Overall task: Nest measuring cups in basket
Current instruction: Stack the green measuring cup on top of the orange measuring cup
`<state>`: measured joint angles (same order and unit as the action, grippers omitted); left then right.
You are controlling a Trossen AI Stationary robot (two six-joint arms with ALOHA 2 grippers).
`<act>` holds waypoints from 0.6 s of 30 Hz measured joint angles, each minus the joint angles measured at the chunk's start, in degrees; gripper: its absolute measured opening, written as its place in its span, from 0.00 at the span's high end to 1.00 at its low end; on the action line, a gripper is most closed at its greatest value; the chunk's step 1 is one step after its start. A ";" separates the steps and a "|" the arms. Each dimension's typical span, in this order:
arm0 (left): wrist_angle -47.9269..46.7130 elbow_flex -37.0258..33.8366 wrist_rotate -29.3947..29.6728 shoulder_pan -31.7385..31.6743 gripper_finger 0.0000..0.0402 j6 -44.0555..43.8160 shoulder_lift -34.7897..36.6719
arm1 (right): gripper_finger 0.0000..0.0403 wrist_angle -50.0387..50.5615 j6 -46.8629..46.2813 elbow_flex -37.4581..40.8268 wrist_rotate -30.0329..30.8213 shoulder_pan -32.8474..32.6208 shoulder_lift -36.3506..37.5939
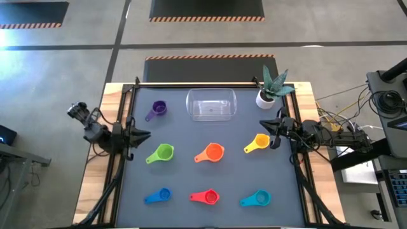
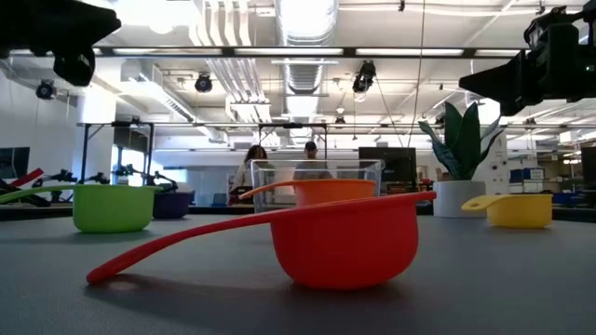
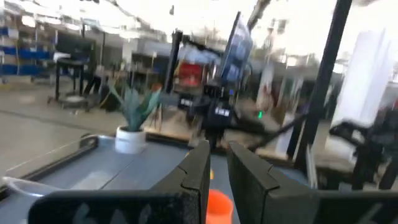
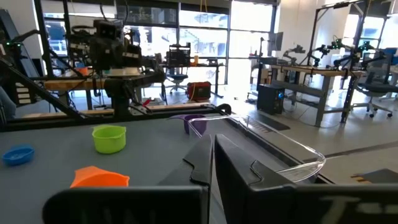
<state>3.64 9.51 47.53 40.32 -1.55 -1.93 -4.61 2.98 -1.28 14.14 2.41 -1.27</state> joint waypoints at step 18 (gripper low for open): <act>-64.62 36.32 -6.64 -0.07 0.56 -43.84 -41.42 | 0.98 0.00 0.00 0.00 0.00 0.01 0.01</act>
<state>-60.98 45.83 40.89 40.25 -45.39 -43.34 -4.60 2.98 -1.28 14.14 2.42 -1.26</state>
